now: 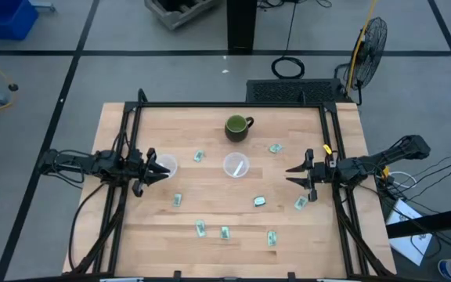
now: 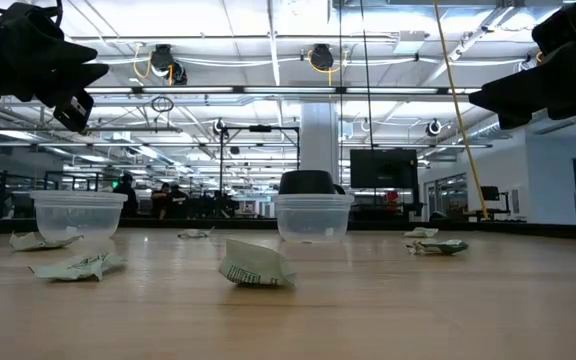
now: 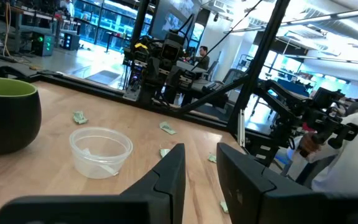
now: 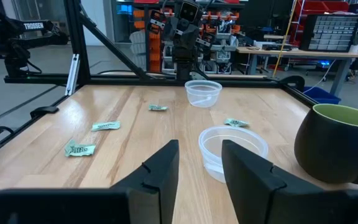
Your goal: Pick and place Stevia / Truvia into bins
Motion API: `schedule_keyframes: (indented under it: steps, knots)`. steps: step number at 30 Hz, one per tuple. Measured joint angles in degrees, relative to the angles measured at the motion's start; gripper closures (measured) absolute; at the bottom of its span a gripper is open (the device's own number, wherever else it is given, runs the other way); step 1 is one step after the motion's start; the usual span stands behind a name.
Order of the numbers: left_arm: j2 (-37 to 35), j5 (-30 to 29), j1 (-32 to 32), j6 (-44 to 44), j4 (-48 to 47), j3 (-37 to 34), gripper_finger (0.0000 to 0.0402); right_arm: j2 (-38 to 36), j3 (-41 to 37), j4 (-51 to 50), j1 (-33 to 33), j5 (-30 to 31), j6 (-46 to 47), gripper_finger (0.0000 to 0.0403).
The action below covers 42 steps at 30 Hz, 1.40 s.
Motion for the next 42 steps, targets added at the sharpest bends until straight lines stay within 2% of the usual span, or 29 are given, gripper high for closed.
schedule_keyframes:
  steps: [2,7,11,17,20,27,31,37,39,42]
  knots:
    - [0.00,-0.01,-0.02,0.57,0.02,0.00,0.0307,0.04,0.00,0.99,-0.02,0.06,-0.59,0.0289]
    - [0.00,-0.04,0.00,2.21,0.02,0.00,0.0307,1.01,-0.02,13.59,-2.23,-0.07,-11.21,0.0289]
    - [-0.01,-0.04,0.00,1.40,0.02,0.00,0.0307,3.26,0.82,21.12,-4.91,-0.17,-13.95,0.0289]
    - [-0.01,-1.03,0.00,1.82,0.11,0.00,0.0307,11.85,6.59,17.73,-9.90,-2.09,-12.30,0.0289]
    - [0.01,-4.05,-0.02,1.17,1.76,-0.02,0.0307,18.33,9.71,15.90,-12.32,-4.51,-12.26,0.0289]
    - [-0.01,-14.53,0.00,-2.73,11.82,-0.02,0.0307,30.78,13.64,15.34,-18.27,-4.52,-12.49,0.0289]
    - [-0.01,-20.80,0.00,-5.63,13.81,-0.02,0.0307,33.01,13.94,18.50,-20.08,-4.51,-12.11,0.0289]
    - [0.39,-18.04,0.00,-14.89,13.48,-0.02,0.0307,33.02,14.11,24.12,-22.20,-4.59,-7.31,0.0289]
    - [0.39,-17.67,-0.02,-14.95,13.54,-0.02,0.0307,33.06,15.10,22.40,-23.02,-4.59,-6.91,0.0289]
    - [0.39,-17.63,-0.02,-12.79,13.46,-0.02,0.0307,33.24,18.46,13.59,-24.15,-4.63,-6.88,0.0289]
